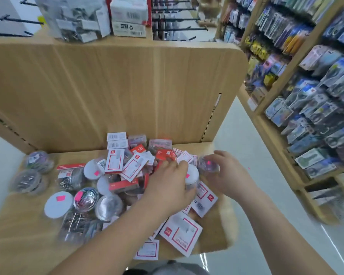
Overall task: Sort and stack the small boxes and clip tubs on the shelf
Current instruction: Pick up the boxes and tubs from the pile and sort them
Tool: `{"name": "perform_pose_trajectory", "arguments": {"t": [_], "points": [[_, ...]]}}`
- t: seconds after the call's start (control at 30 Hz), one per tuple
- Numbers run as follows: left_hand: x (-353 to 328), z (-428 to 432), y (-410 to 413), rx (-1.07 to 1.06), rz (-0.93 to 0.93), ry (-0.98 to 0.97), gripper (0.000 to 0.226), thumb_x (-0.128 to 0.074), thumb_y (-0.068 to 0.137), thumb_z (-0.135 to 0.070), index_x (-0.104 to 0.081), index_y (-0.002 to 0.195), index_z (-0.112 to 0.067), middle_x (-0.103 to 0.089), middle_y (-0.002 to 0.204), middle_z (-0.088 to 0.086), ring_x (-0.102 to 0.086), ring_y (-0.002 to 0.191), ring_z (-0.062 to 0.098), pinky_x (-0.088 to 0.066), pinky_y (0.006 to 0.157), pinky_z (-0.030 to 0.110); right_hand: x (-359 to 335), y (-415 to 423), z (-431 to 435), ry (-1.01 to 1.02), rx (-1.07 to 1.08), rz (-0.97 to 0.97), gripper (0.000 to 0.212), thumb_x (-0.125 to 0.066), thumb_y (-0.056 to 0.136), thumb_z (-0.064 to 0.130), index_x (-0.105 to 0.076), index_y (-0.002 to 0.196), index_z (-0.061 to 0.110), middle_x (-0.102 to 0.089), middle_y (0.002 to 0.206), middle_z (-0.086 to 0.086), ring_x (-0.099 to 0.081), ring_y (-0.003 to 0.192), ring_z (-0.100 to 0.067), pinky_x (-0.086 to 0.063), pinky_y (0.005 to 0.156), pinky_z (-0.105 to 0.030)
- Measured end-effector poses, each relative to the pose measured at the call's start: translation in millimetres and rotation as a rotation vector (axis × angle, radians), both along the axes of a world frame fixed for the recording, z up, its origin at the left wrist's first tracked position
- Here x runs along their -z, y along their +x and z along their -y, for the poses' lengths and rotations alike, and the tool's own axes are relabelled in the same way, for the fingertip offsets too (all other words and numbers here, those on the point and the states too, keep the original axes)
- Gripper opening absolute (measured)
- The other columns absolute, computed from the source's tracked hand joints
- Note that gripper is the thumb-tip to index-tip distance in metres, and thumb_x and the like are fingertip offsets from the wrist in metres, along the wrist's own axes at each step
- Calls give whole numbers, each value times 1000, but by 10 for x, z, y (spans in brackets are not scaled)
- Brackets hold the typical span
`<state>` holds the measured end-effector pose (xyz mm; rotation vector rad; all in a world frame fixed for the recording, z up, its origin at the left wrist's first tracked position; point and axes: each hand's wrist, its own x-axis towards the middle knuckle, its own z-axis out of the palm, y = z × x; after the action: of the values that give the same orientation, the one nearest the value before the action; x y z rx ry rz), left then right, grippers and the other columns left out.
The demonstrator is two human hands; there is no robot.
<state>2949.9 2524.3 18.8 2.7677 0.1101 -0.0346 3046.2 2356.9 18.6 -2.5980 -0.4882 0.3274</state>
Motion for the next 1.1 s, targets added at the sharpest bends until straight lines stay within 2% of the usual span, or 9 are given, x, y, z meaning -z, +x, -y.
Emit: {"name": "perform_pose_trajectory", "arguments": {"t": [0.1,0.23,0.43,0.53,0.63,0.73,0.83,0.97,1.1], "points": [[98,39,44,-65,28,28,42,-61,85,-60,-47,100,-24,-60,104,-4,-47,105,20,-36,70,34,121,23,10,69,-11,-19,38,-75,86,38,-64,122,37,-58,123,12,-62,108,-15,-45,81,-30],[125,79,58,-178,51,-116,40,-70,75,-55,-48,93,-28,-54,91,-12,-51,96,18,-43,69,34,203,32,16,108,14,-3,36,-73,83,40,-57,115,42,-58,112,12,-64,100,-18,-53,82,-38],[-208,-42,-308,-298,218,-497,58,-78,70,-49,-50,120,-46,-51,114,-23,-54,107,0,-50,84,24,-111,-62,13,230,107,111,50,-75,78,49,-56,124,38,-58,114,11,-61,103,-14,-49,80,-35],[-363,-303,-669,-391,275,-546,46,-85,67,-53,-62,105,-42,-54,106,-20,-58,97,-2,-52,77,24,-408,-225,-203,344,21,196,54,-79,74,56,-58,121,40,-59,109,18,-61,98,-8,-56,81,-39],[-472,-615,-1050,-542,255,-527,50,-85,56,-69,-62,84,-35,-58,86,-15,-56,72,3,-42,60,20,-682,-449,-598,417,-97,204,53,-81,71,60,-66,115,36,-64,99,19,-62,87,-5,-55,76,-37],[-556,-955,-1428,-696,241,-502,61,-79,51,-80,-60,84,-33,-65,72,-13,-58,62,6,-51,56,34,-839,-723,-1061,484,-204,162,41,-81,72,58,-70,103,34,-67,88,17,-62,78,-7,-53,71,-35],[-575,-1376,-1780,-815,263,-529,55,-81,54,-77,-61,89,-39,-71,78,-19,-65,65,4,-58,61,38,-824,-986,-1510,540,-316,111,44,-80,74,58,-70,110,34,-65,90,16,-61,78,-9,-52,70,-32],[-307,-2073,-2164,-920,275,-387,49,-78,62,-66,-59,104,-49,-60,102,-21,-63,80,0,-56,75,36,-725,-1284,-2146,487,-503,21,66,-77,76,56,-57,136,36,-61,114,25,-60,101,-2,-51,85,-25],[91,-2451,-2416,-850,99,-344,50,-71,66,-57,-55,113,-50,-51,104,-16,-66,84,6,-58,77,38,-613,-1594,-2666,416,-655,31,51,-77,78,37,-51,121,46,-54,109,37,-52,106,8,-43,91,-13]]}}
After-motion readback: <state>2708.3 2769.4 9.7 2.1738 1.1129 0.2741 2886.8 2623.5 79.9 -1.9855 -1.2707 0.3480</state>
